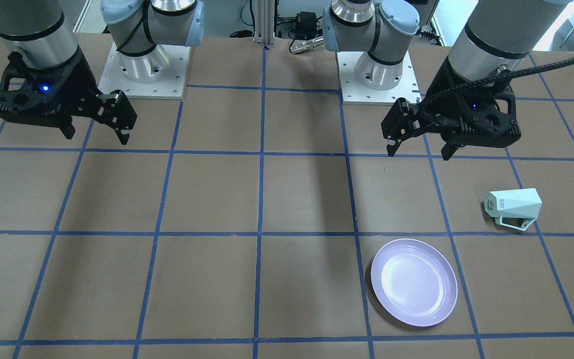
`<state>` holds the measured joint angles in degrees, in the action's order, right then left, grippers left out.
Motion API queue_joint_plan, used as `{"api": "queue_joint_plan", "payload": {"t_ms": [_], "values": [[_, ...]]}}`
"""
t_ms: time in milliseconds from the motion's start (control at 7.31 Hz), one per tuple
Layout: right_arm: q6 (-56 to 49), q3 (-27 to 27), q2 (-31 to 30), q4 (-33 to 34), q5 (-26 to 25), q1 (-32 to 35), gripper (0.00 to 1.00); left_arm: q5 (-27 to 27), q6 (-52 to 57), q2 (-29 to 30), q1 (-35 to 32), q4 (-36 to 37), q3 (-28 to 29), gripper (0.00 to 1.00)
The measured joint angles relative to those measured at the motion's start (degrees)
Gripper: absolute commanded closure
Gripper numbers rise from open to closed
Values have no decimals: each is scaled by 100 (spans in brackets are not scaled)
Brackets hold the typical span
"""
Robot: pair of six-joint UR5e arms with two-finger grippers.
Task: Flip cup and place on plate
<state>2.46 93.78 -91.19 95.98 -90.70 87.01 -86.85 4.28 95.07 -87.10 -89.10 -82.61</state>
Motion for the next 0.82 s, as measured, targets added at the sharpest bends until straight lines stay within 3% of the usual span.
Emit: {"api": "queue_joint_plan", "payload": {"t_ms": [821], "values": [[0, 0, -3, 0, 4, 0, 0, -173, -72, -7, -6, -253, 4, 0]]}}
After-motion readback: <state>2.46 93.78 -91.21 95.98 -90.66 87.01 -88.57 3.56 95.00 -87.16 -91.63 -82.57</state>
